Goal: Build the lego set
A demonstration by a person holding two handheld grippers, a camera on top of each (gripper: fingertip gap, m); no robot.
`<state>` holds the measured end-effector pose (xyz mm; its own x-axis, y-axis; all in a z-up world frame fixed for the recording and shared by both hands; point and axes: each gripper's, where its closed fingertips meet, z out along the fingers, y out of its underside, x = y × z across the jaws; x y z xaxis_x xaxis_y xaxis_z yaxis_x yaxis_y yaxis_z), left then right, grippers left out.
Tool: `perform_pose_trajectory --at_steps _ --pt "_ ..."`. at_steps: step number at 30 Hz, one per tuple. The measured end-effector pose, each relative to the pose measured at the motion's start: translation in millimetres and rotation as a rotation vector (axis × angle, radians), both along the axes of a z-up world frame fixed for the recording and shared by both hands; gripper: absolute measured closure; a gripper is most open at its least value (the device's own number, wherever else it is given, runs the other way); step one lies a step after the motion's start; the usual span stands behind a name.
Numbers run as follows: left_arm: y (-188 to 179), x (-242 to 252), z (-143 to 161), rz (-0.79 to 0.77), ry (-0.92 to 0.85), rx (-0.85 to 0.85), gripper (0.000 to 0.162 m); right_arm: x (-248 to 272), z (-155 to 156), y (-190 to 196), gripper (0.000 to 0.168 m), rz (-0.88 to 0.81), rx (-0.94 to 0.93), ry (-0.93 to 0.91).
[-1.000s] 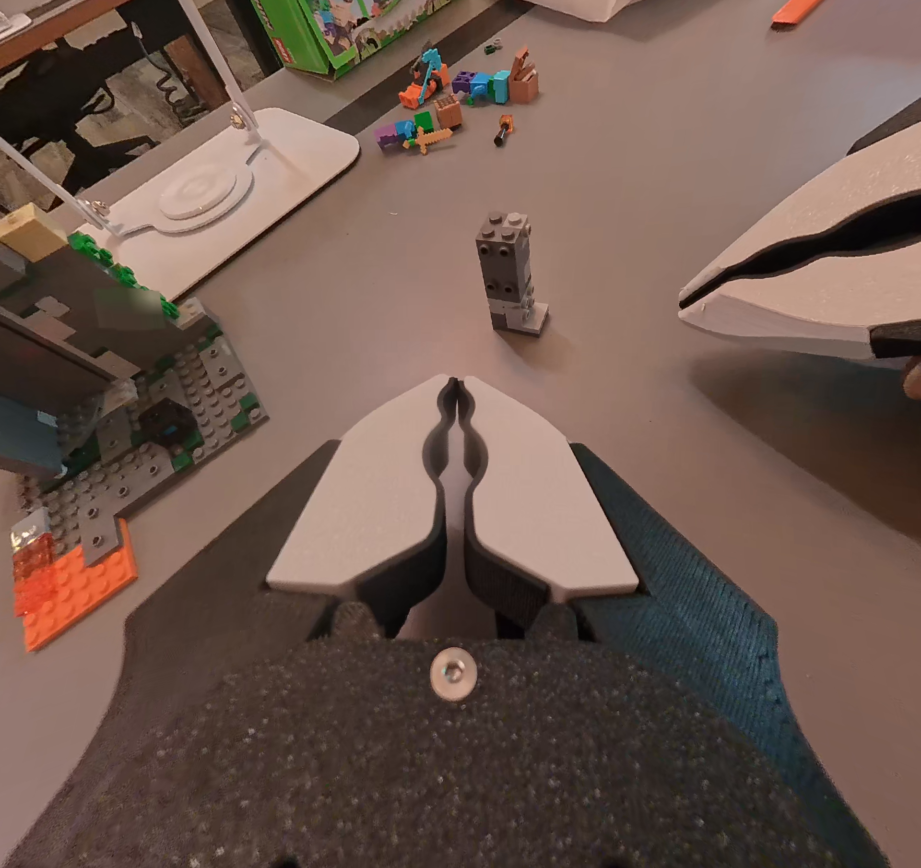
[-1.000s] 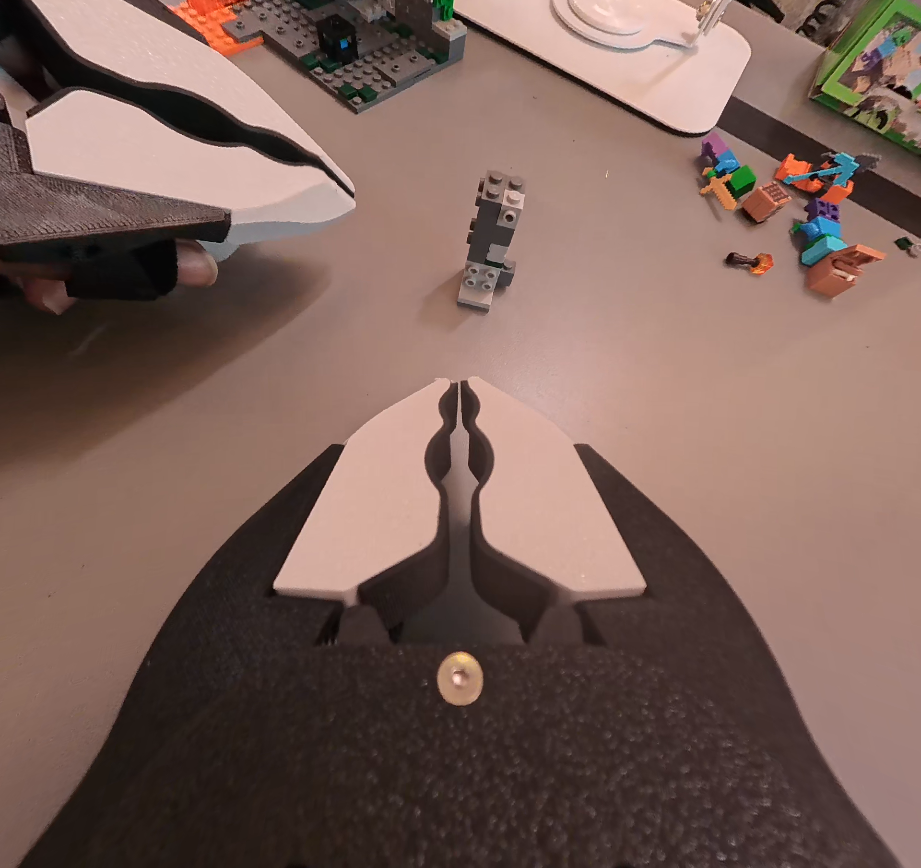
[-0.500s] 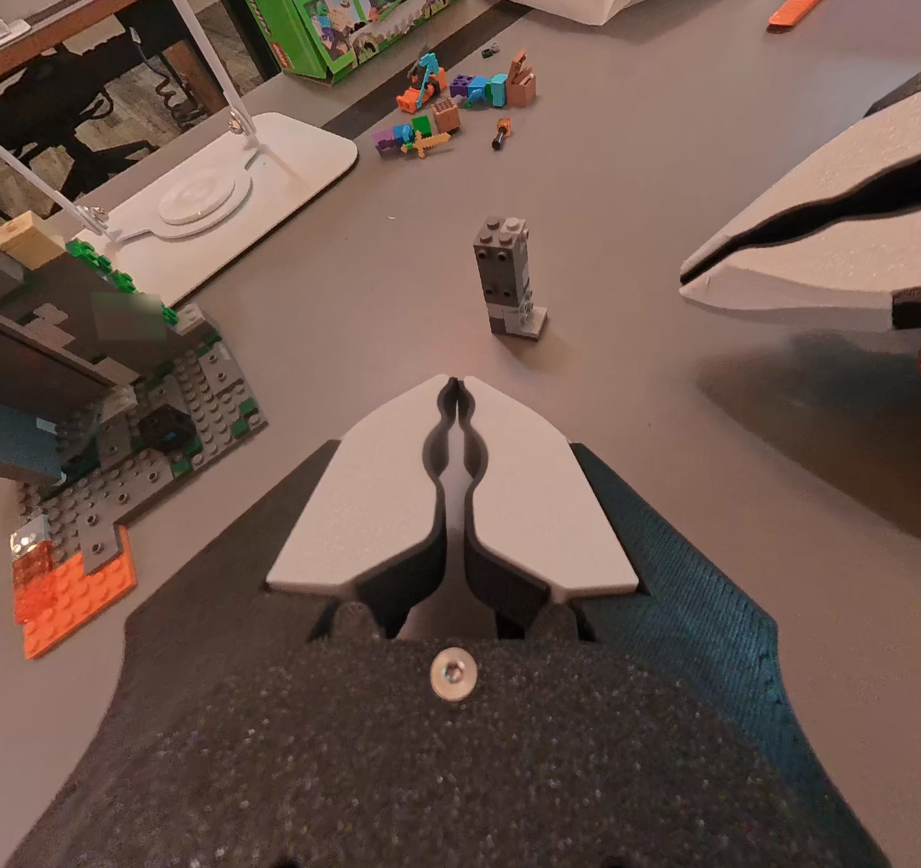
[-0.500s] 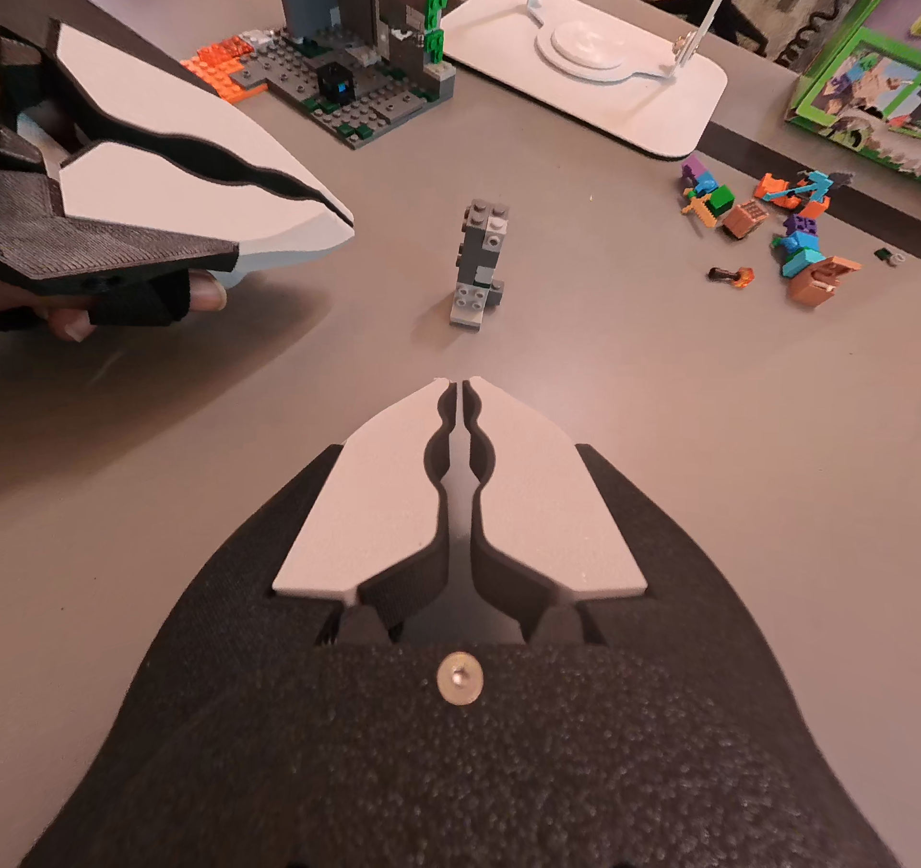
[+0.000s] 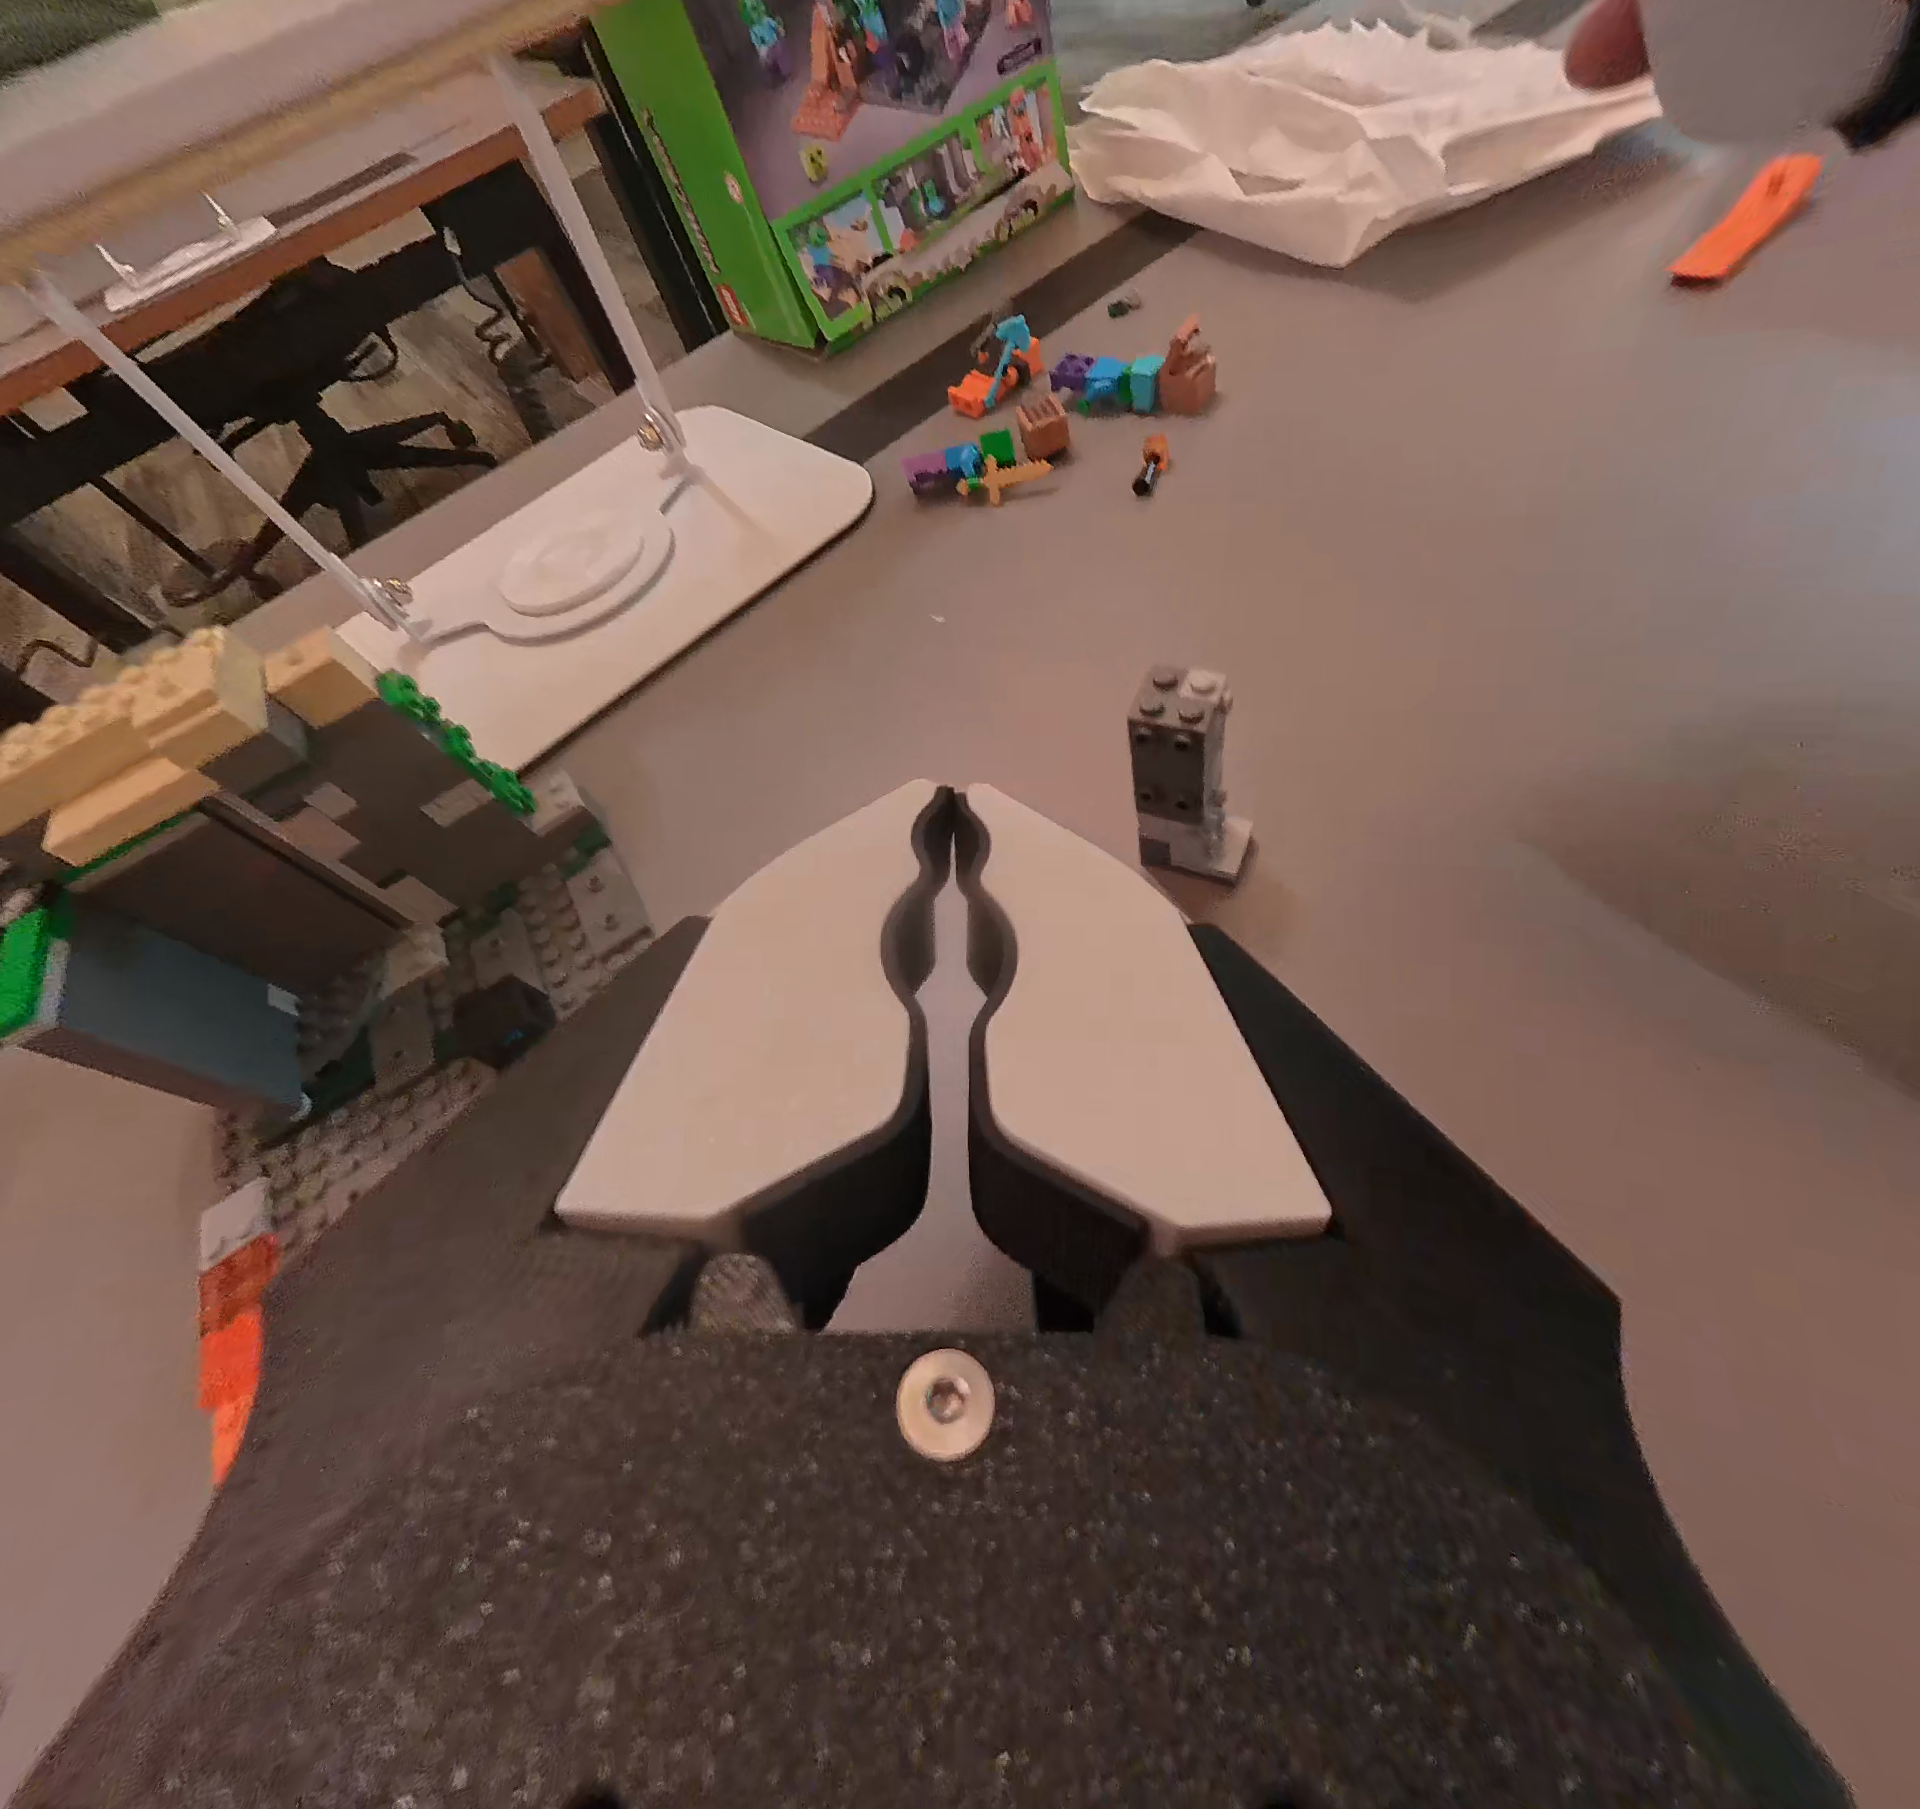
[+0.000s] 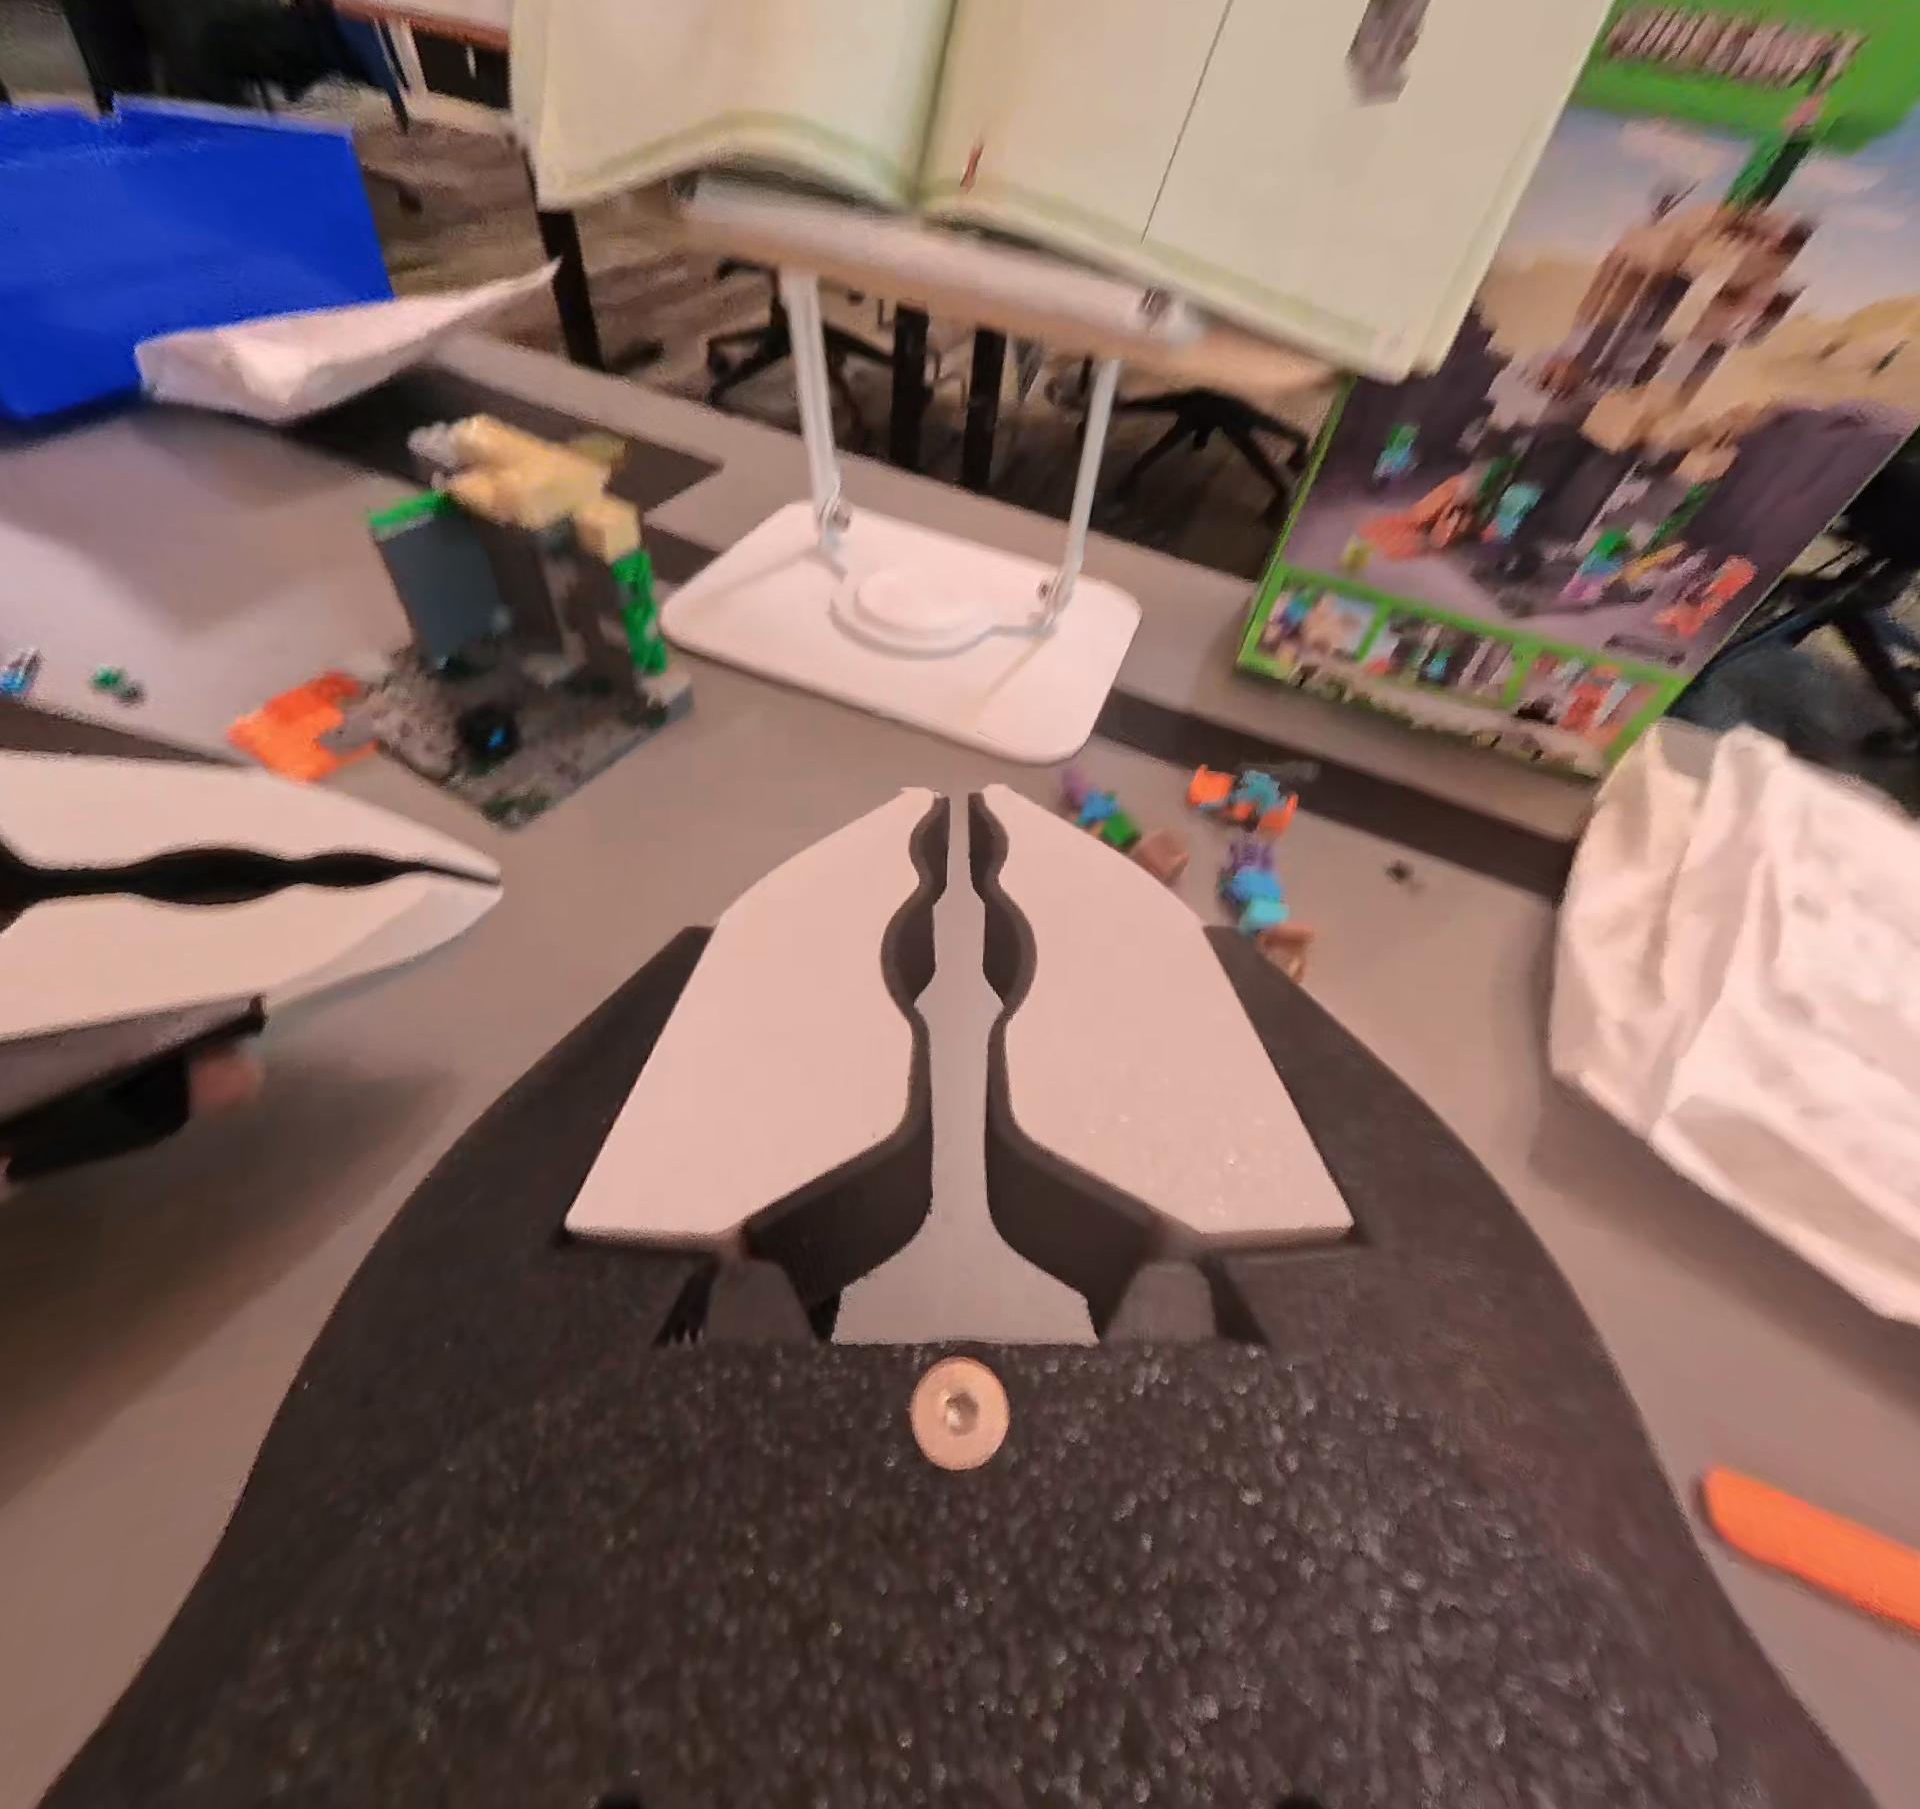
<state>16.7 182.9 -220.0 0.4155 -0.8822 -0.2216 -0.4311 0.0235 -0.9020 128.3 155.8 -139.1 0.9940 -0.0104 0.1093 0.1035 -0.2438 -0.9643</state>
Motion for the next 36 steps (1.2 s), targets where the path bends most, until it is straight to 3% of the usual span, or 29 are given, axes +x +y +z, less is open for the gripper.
perform_pose_trajectory --at_steps 6,11,18,36 --pt "15 8 32 0.018 -0.065 0.039 0.162 34 55 49 0.164 -0.042 0.144 -0.032" --pt "23 19 67 0.008 -0.115 0.079 0.162 58 77 90 0.168 -0.081 0.207 -0.009" --pt "29 28 91 0.009 -0.164 0.100 0.162 72 82 127 0.168 -0.110 0.219 -0.024" --pt "42 33 81 0.022 -0.152 0.084 0.162 79 73 148 0.167 -0.105 0.187 -0.007"
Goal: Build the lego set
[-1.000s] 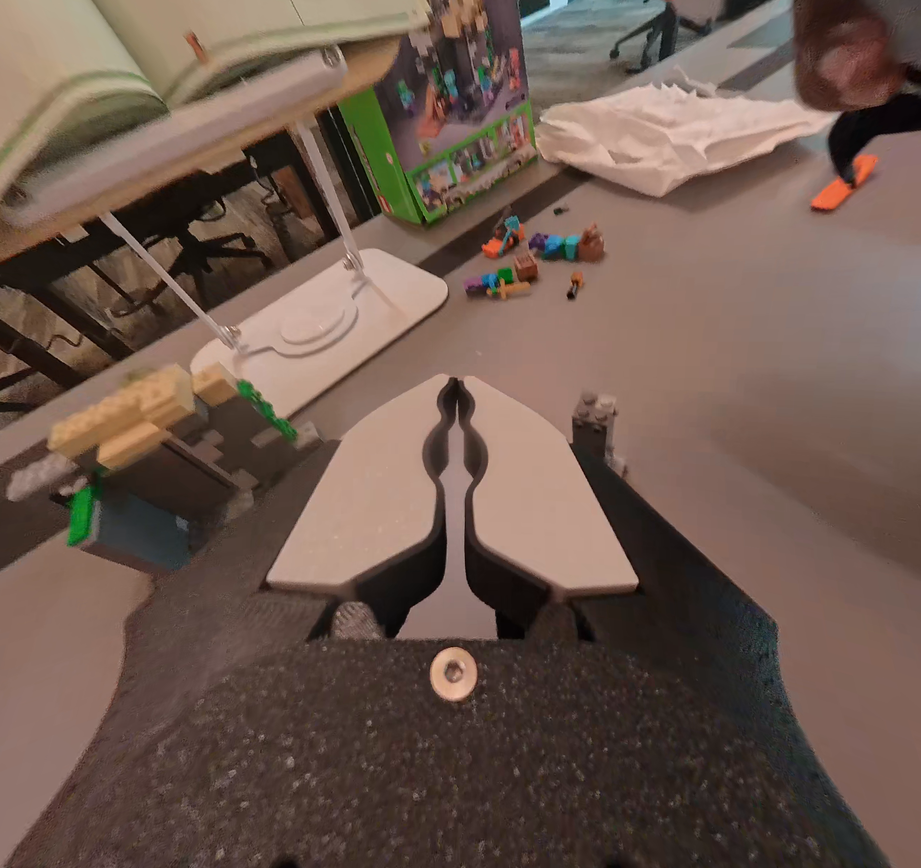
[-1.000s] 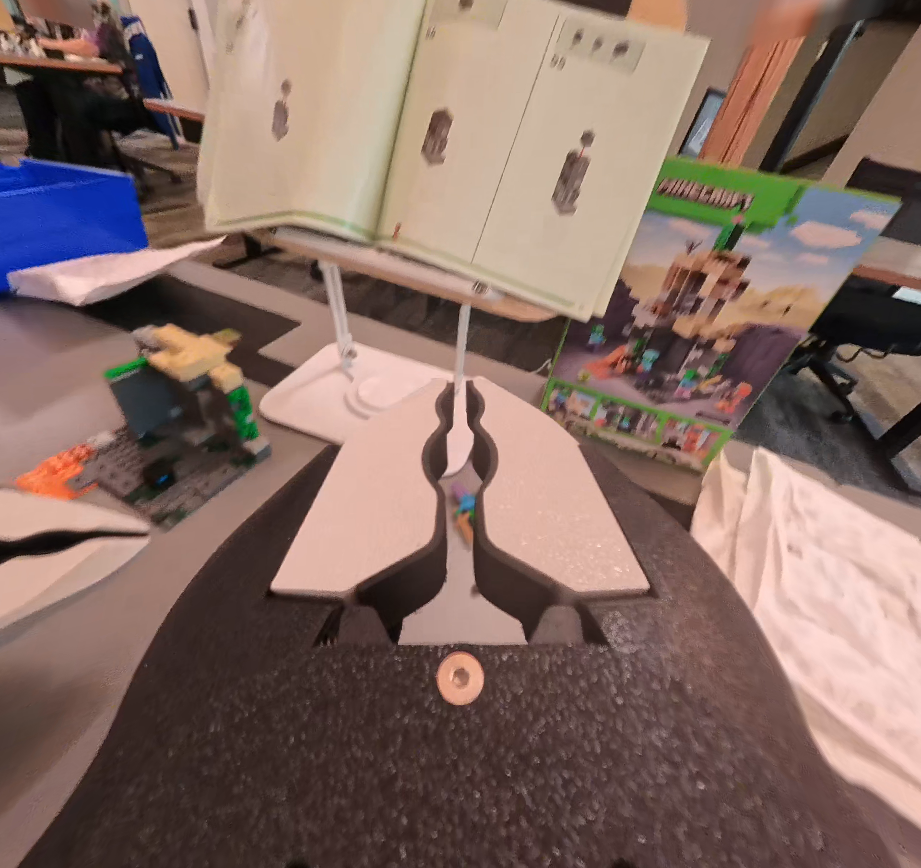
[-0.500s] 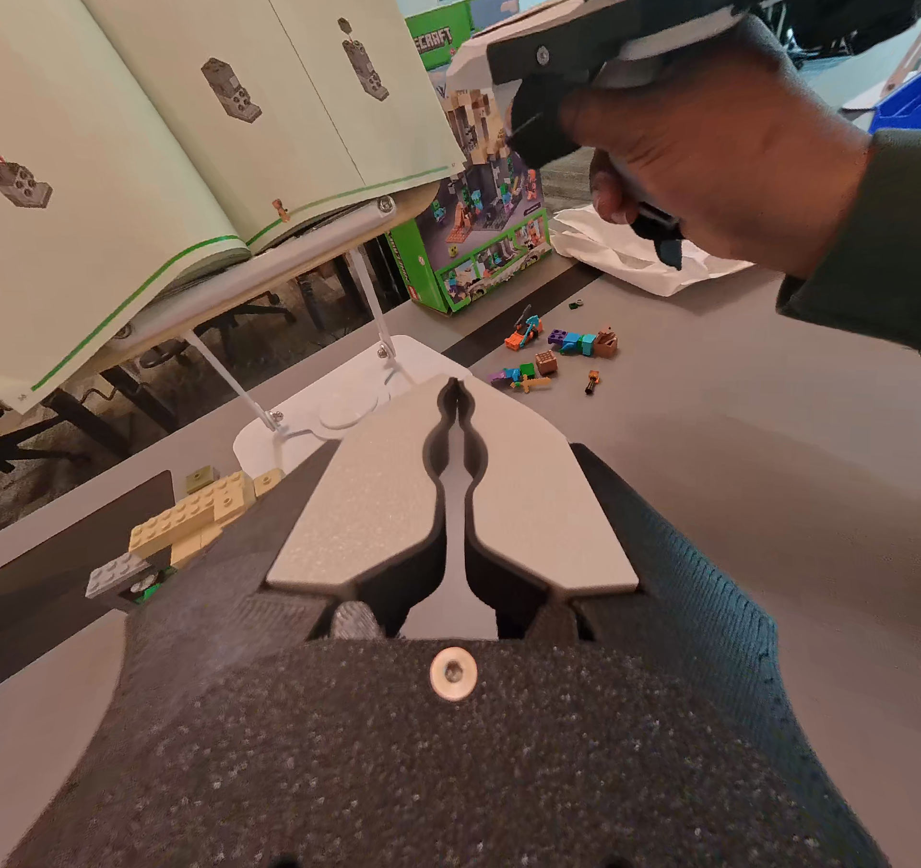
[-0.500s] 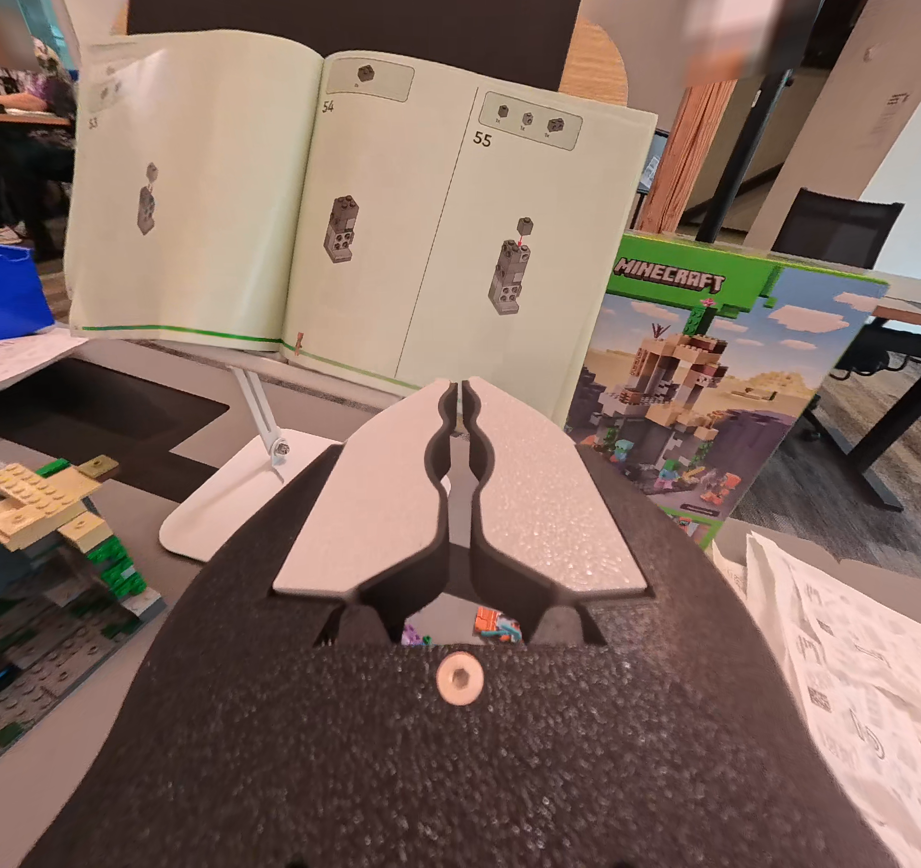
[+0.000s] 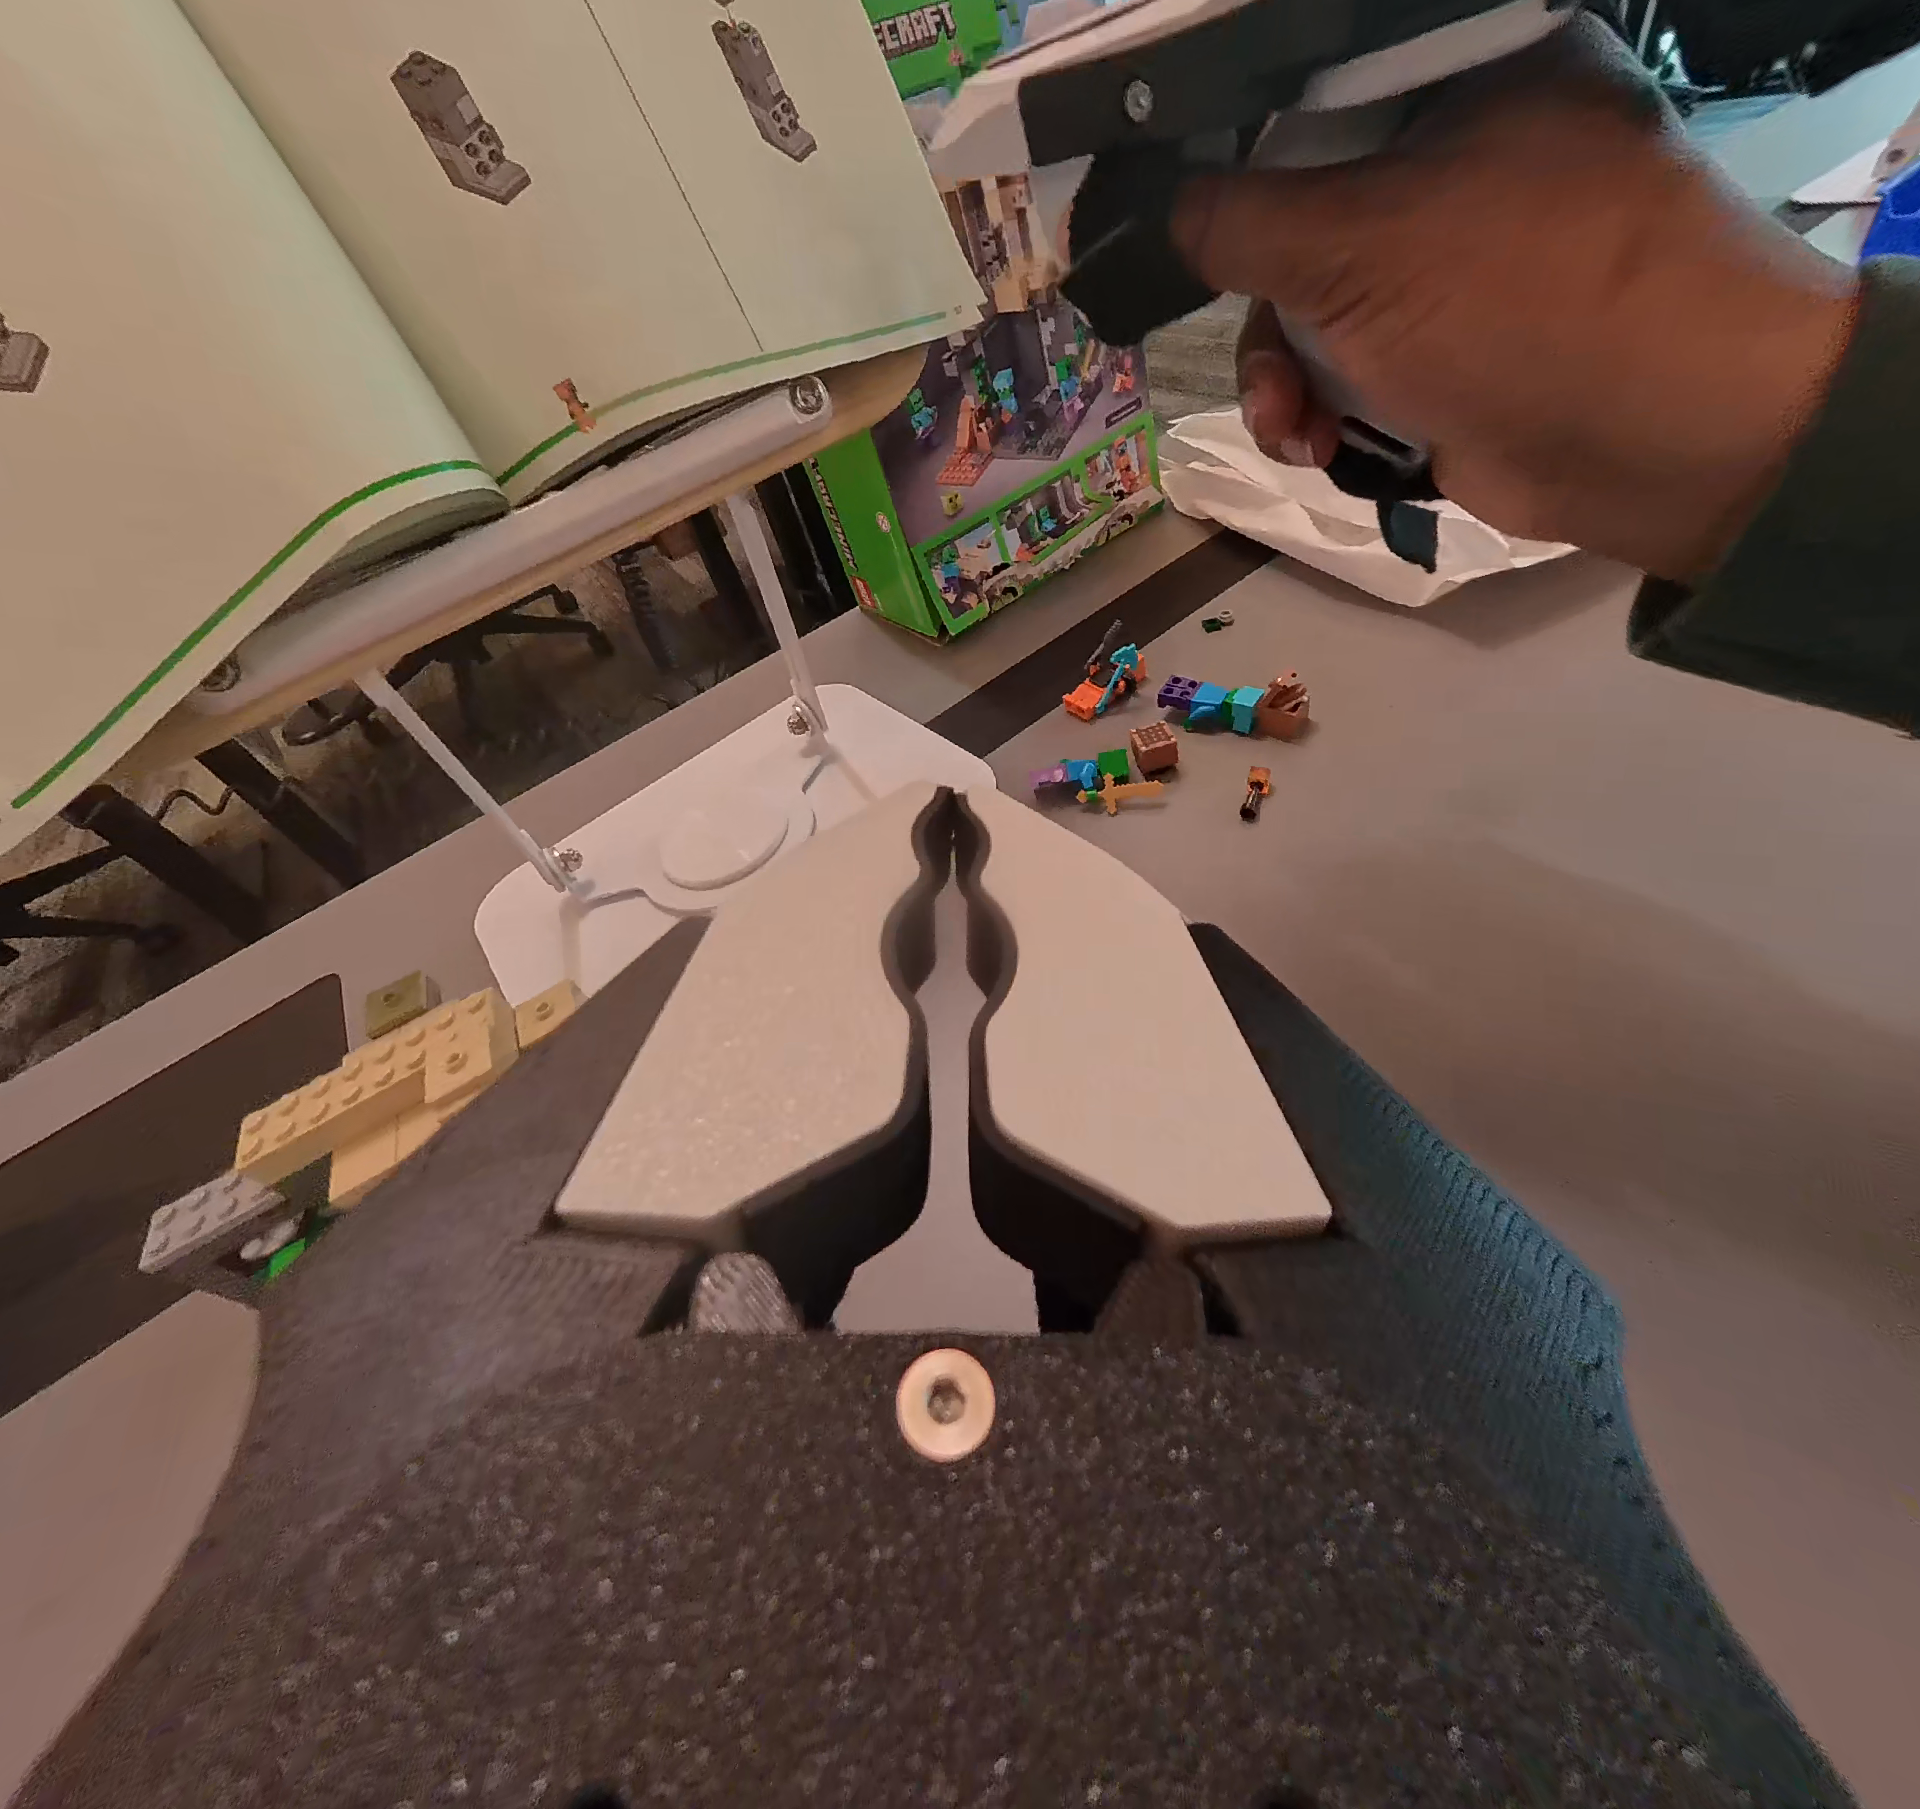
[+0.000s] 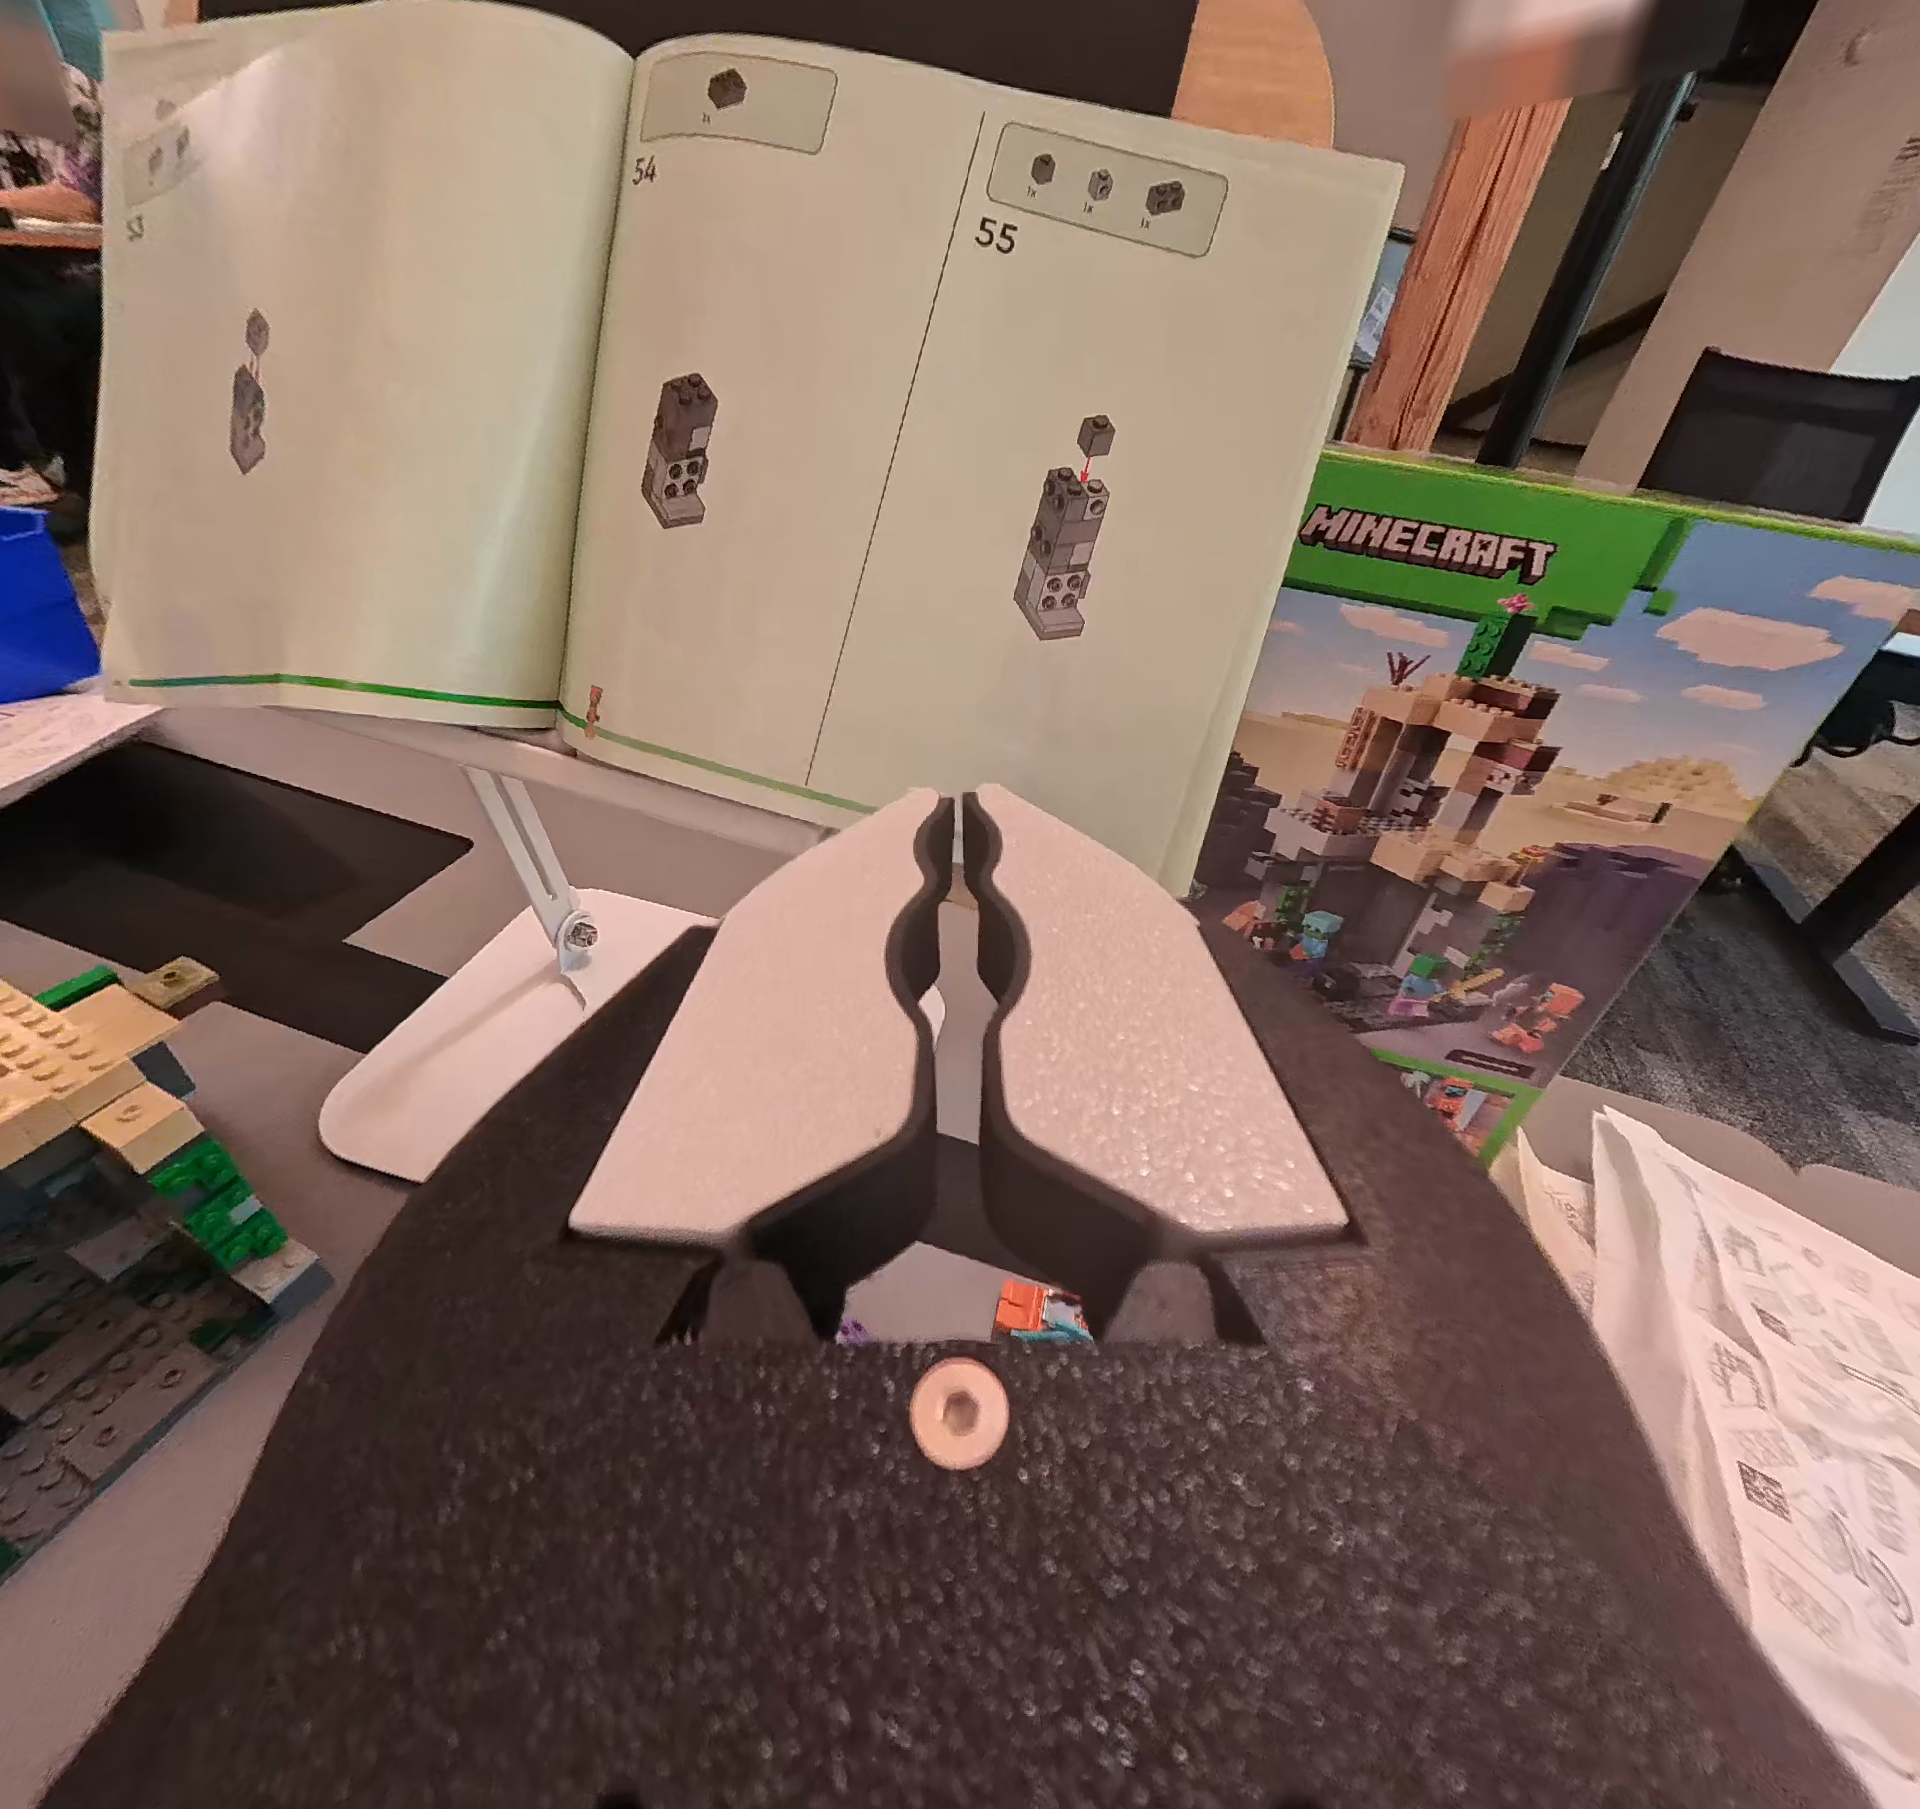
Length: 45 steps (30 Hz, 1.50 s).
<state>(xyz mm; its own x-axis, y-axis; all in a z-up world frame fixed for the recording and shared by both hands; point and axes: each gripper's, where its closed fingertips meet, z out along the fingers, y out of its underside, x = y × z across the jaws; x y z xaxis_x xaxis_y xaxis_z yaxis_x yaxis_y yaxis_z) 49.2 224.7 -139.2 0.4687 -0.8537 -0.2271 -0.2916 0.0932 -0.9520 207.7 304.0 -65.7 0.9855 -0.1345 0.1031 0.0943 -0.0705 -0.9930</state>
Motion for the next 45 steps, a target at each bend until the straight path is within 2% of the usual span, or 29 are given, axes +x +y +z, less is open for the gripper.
perform_pose_trajectory --at_steps 4,7,8,11,17,22,27,34,42,45 --pt "9 4 6 -0.001 0.012 0.036 0.162 -20 -8 -17 0.159 0.119 0.021 -0.088" --pt "23 9 15 -0.010 0.005 0.064 0.162 -35 -25 -37 0.142 0.230 0.017 -0.234" --pt "30 12 18 -0.010 0.007 0.071 0.154 -36 -31 -42 0.137 0.253 0.009 -0.274" --pt "56 21 25 0.004 0.040 0.121 0.150 -29 -47 -48 0.129 0.292 -0.016 -0.404" --pt "104 38 28 0.027 0.167 0.266 0.142 3 -67 -22 0.127 0.311 -0.058 -0.757" --pt "120 46 23 0.036 0.223 0.293 0.143 31 -60 18 0.125 0.284 -0.070 -0.989" --pt "119 39 14 0.038 0.211 0.259 0.146 44 -50 39 0.131 0.282 -0.071 -1.116" --pt "112 38 5 0.016 0.204 0.229 0.148 47 -47 43 0.149 0.300 -0.086 -1.232" --pt "103 42 1 -0.017 0.208 0.214 0.148 47 -46 38 0.166 0.361 -0.139 -1.235" --pt "103 43 0 -0.024 0.219 0.213 0.148 43 -47 35 0.168 0.419 -0.172 -1.178"
